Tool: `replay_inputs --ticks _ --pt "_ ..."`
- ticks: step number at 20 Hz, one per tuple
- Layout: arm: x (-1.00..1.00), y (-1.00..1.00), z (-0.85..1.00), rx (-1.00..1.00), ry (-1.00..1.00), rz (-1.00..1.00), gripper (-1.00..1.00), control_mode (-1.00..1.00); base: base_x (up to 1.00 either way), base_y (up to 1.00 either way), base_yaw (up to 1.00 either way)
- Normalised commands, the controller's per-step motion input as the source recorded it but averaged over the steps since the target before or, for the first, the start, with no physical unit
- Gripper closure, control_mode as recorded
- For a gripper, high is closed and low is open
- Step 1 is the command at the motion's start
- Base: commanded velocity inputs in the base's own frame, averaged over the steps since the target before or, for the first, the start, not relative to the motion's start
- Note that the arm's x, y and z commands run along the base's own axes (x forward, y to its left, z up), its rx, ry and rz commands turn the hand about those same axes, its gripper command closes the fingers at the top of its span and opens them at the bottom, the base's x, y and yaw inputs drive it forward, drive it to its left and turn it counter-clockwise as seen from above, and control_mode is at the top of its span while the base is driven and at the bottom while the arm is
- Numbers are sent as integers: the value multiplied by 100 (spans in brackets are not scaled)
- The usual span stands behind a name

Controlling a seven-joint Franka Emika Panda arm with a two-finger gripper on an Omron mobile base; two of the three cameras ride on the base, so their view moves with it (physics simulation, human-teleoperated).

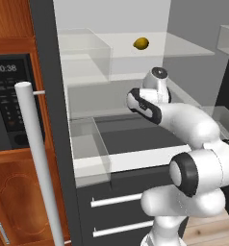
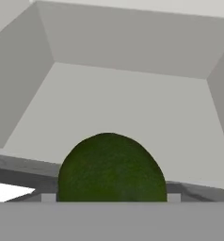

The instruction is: Grab the lime and lemon from the fridge, place them in the blender, close the lid, and turn on the blender to create a marinade.

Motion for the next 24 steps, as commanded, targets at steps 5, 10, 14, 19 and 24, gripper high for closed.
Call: replay_inputs --ticks 5,10,14,19,24 --pt "-100 0 65 4 0 0 100 -100 0 0 0" --pt "-100 0 40 2 0 0 100 -100 0 0 0" --pt "-100 3 29 0 7 0 100 -100 0 0 0" --pt "-100 3 21 0 14 0 100 -100 0 0 0" --pt "-100 7 6 0 13 0 100 -100 0 0 0"
